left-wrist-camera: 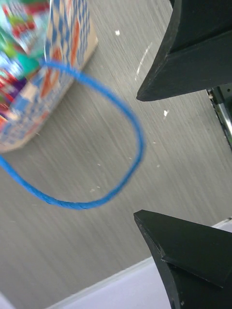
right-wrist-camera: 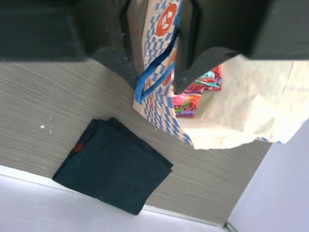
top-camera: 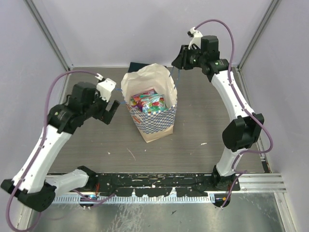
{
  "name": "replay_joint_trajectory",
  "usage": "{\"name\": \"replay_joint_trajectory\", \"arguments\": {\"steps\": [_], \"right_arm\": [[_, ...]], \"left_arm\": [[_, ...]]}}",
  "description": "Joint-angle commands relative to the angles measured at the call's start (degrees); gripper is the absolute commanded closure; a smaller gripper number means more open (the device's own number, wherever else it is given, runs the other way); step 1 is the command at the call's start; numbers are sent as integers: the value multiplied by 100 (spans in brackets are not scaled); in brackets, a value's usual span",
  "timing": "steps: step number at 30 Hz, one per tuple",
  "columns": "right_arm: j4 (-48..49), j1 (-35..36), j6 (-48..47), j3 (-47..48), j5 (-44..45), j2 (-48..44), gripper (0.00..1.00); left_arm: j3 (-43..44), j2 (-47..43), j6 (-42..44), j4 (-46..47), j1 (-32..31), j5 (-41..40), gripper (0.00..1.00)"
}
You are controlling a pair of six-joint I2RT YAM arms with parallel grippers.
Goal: Take the snacks out of the paper bag
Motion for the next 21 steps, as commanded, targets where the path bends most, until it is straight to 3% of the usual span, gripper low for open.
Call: {"name": "replay_joint_trajectory", "arguments": {"steps": [1, 3, 7, 10, 13, 15, 21], "right_arm": [[-329, -18, -247, 653, -298, -98, 52], [-473, -21, -173, 825, -455, -123, 30], [-407, 12, 58, 708, -522, -488, 2], [-179, 21, 249, 436, -428, -916, 0], [-99, 21, 440, 198, -86, -1320, 0], [53, 21, 640, -141, 222, -1647, 0], [-53, 271, 968, -1182, 1411, -2384, 0]], "left_arm": [[627, -662, 427, -163, 15, 1344, 2], [691, -796, 720, -465, 15, 1960, 2], [704, -1004, 1246, -410, 15, 1752, 2], [803, -1033, 1184, 454, 15, 1777, 2], [1194, -554, 710, 1444, 23, 1102, 2], [1756, 63, 437, 1473, 41, 761, 2], [3663, 2108, 370, 963, 212, 808, 2]]}}
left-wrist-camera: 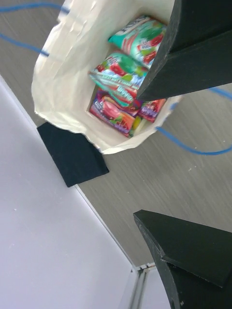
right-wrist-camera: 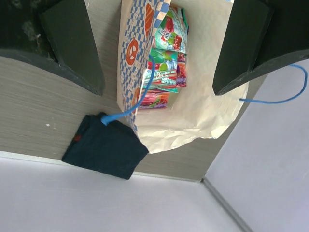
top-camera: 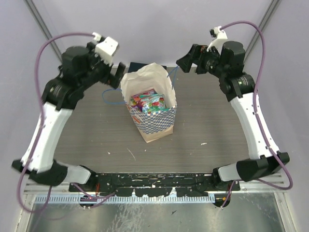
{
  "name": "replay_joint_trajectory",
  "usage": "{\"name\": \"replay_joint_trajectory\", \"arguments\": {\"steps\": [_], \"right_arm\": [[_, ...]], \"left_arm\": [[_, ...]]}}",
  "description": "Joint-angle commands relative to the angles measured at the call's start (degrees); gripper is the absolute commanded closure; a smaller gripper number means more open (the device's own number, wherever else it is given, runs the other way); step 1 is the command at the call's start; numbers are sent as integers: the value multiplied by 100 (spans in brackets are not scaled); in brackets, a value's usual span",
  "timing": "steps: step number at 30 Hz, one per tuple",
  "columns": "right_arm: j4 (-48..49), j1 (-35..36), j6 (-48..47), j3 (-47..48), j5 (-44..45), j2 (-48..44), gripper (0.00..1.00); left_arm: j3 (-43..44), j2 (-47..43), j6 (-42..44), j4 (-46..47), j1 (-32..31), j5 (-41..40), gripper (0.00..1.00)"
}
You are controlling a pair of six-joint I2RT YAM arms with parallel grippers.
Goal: Take the snacks out of the paper bag
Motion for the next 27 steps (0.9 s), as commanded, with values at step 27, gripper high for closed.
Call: {"name": "replay_joint_trajectory", "arguments": {"steps": [27], "right_arm": [[-921, 2420, 805, -2002, 4030, -768, 17]], "left_arm": [[3497, 4543, 1669, -1184, -117, 770, 20]]}}
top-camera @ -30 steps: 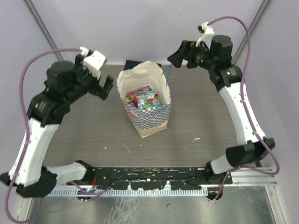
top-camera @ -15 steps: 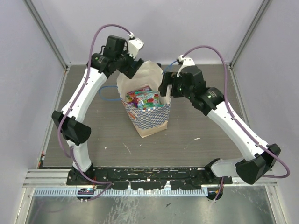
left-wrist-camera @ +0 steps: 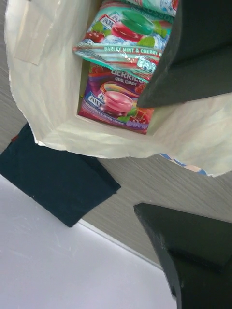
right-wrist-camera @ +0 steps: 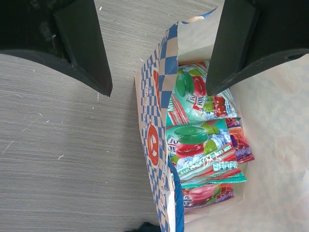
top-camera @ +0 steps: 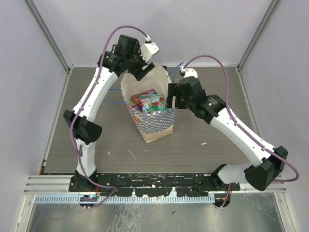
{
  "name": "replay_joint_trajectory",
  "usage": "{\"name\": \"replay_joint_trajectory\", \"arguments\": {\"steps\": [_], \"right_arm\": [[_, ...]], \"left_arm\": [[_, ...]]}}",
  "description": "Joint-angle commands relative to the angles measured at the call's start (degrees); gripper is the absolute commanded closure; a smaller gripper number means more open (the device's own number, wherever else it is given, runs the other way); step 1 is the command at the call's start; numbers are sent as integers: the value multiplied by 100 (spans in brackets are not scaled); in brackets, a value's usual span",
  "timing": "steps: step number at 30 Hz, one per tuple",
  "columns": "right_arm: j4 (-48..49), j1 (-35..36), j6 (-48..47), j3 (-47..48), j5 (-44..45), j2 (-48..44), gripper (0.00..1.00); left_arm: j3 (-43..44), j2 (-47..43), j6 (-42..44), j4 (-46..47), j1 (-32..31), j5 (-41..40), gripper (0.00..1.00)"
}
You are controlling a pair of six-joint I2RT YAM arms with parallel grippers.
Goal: Take the snacks out of the paper bag
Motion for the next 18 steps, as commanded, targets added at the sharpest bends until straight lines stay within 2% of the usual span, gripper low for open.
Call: {"name": "replay_joint_trajectory", "arguments": {"steps": [1, 4, 6, 8, 11, 12, 13, 14, 18], "right_arm": [[-7, 69, 86, 224, 342, -30, 18], [-52, 64, 25, 251, 509, 125, 24], [-26, 66, -37, 244, 569, 195, 28], [90, 63, -136, 249, 534, 239, 35], [209, 67, -288, 317, 466, 256, 45], [243, 56, -345, 345, 450, 254, 50], [268, 55, -429, 378, 439, 241, 56], [273, 49, -493, 416, 440, 235, 67], [257, -156, -763, 469, 331, 133, 96]], "left_arm": [[763, 437, 318, -632, 1, 400, 30], [946, 629, 322, -756, 1, 450, 51], [888, 656, 286, -712, 1, 400, 57], [755, 640, 205, -570, 2, 285, 73], [680, 666, 182, -530, -3, 143, 79], [695, 687, 179, -540, -1, 111, 84], [714, 691, 166, -557, -3, 85, 91], [738, 684, 123, -558, 1, 55, 100], [767, 538, -223, -425, -12, 105, 100]]}}
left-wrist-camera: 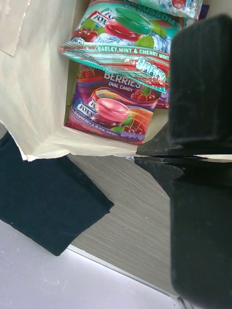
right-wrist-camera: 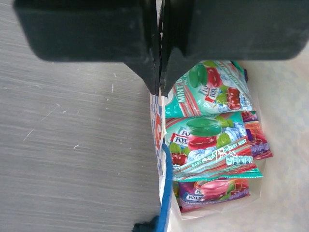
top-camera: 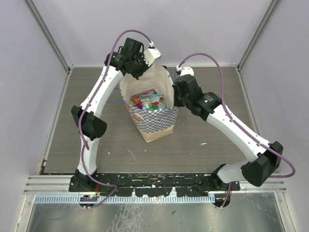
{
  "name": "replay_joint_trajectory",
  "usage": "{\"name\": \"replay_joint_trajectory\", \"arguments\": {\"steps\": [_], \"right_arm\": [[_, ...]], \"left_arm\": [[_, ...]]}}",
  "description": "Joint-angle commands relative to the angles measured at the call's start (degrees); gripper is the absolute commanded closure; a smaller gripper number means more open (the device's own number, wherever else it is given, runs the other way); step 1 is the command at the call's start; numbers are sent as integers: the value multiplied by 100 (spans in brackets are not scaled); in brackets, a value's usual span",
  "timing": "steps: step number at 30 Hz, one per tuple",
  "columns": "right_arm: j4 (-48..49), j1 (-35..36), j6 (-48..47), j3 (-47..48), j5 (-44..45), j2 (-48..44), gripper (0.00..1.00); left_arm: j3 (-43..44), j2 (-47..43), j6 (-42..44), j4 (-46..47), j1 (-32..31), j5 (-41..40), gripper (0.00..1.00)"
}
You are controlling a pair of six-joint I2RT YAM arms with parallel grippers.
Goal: Take the snacks out of the paper bag
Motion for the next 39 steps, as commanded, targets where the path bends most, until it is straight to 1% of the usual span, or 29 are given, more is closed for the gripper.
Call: {"name": "replay_joint_trajectory", "arguments": {"steps": [1, 4, 5, 6, 8, 10, 11, 13, 15, 18, 21, 23, 24, 25, 27, 28, 29, 30, 31, 32, 33, 34, 35, 36, 38, 39], "right_arm": [[261, -310, -404, 294, -66, -239, 99], [291, -992, -533, 217, -529, -436, 100], [321, -1189, -573, 202, -776, -490, 100], [337, -1367, -650, 210, -830, -524, 100], [332, -1631, -853, 320, -741, -542, 100], [288, -1773, -1182, 534, -164, -496, 100], [265, -1876, -1316, 650, 74, -459, 100], [235, -2139, -1464, 903, 214, -402, 100], [249, -2380, -1532, 1145, 219, -365, 100], [248, -2457, -1766, 1515, 397, -243, 100], [197, -2449, -1835, 1771, 273, -182, 100], [228, -2247, -1729, 1687, 119, -260, 99], [285, -1991, -1696, 1508, 227, -346, 99], [387, -1662, -1681, 1260, 394, -434, 99], [587, -904, -1640, 659, 799, -546, 99], [662, -519, -1592, 339, 1012, -558, 99], [720, -155, -1513, 68, 1173, -539, 99], [767, 140, -1423, -227, 1282, -482, 100], [791, 383, -1271, -483, 1367, -415, 100], [808, 559, -1151, -720, 1414, -339, 99], [821, 683, -1049, -931, 1417, -258, 99], [815, 791, -918, -1086, 1422, -197, 99], [824, 867, -814, -1236, 1421, -180, 99], [895, 948, -773, -1359, 1399, -222, 99], [1138, 1029, -781, -1561, 1315, -427, 99], [1263, 1040, -803, -1622, 1227, -556, 99]], "left_arm": [[123, -299, -431, 268, -22, 13, 100], [-33, -521, -901, 715, -82, 165, 100], [-148, -597, -1074, 942, -117, 254, 100], [-301, -668, -1215, 1187, -177, 259, 100], [-543, -742, -1437, 1703, -395, 124, 100], [-595, -682, -1555, 2104, -635, -85, 100], [-539, -587, -1615, 2267, -755, -226, 100], [-256, -324, -1757, 2584, -984, -434, 100], [289, 139, -1957, 2952, -1158, -533, 100], [953, 703, -2140, 3606, -1303, -625, 100], [981, 907, -2307, 4448, -1304, -756, 100], [673, 786, -2259, 4685, -1278, -762, 100], [296, 628, -2245, 4820, -1252, -781, 100], [-201, 375, -2223, 5020, -1210, -826, 100], [-1624, -210, -2192, 5666, -1116, -927, 100], [-2291, -495, -2173, 5970, -1044, -974, 92], [-2885, -752, -2167, 6130, -976, -1038, 72], [-3340, -986, -2168, 6107, -894, -1088, 41], [-3721, -1182, -2244, 5955, -816, -1198, 20], [-4025, -1398, -2391, 5794, -715, -1303, 8], [-4400, -1624, -2528, 5673, -622, -1350, 1], [-4835, -1929, -2676, 5661, -527, -1403, 2], [-5445, -2396, -2801, 5767, -455, -1486, 2], [-5748, -2632, -2897, 5844, -399, -1650, 2], [-6686, -3550, -3079, 6005, -327, -2073, 2], [-7023, -3890, -3189, 5993, -300, -2250, 2]]}}
